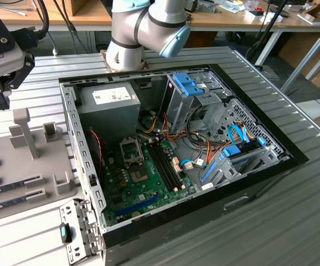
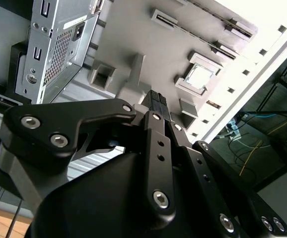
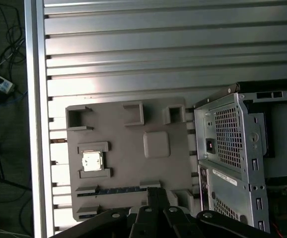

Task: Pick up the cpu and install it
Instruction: 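Reach for the cpu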

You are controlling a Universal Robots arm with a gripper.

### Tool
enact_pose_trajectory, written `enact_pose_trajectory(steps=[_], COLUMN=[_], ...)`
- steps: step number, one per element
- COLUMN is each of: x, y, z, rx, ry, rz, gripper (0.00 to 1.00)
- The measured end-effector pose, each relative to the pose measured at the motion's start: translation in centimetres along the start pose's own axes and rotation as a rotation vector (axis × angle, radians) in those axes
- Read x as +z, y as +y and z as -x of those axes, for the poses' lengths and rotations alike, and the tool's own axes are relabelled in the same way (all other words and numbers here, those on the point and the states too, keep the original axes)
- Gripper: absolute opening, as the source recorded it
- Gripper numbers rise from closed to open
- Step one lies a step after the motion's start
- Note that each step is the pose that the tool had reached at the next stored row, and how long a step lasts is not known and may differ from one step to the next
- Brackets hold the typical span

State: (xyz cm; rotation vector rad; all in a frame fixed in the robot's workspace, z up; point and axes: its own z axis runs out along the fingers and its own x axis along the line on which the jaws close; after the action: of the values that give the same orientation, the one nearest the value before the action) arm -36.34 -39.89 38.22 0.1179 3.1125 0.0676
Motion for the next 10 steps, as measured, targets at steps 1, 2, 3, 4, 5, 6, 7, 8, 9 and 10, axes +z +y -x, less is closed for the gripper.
enact_pose_trajectory(steps=[1,2,3,4,5,6,7,8,9,10], x=[0.01,0.02,0.06,0.09,0.1,0.1,0.12,0.12,0.13,0.14], y=[0.0,0.0,-0.01,-0.01,-0.01,-0.01,-0.02,-0.02,-0.02,-0.02], z=[-0.02,-0.03,-0.07,-0.11,-0.12,-0.13,-0.14,-0.15,-0.16,-0.17], rx=[0.0,0.0,0.0,0.0,0.0,0.0,0.0,0.0,0.0,0.0], ry=[0.0,0.0,-0.0001,0.0,0.0,0.0001,0.0,0.0,0.0,0.0], rz=[0.0,-0.0001,0.0,0.0,0.0,0.0,0.0,0.0,0.0,0.0], gripper=[0.11,0.11,0.11,0.11,0.11,0.11,0.11,0.11,0.11,0.11])
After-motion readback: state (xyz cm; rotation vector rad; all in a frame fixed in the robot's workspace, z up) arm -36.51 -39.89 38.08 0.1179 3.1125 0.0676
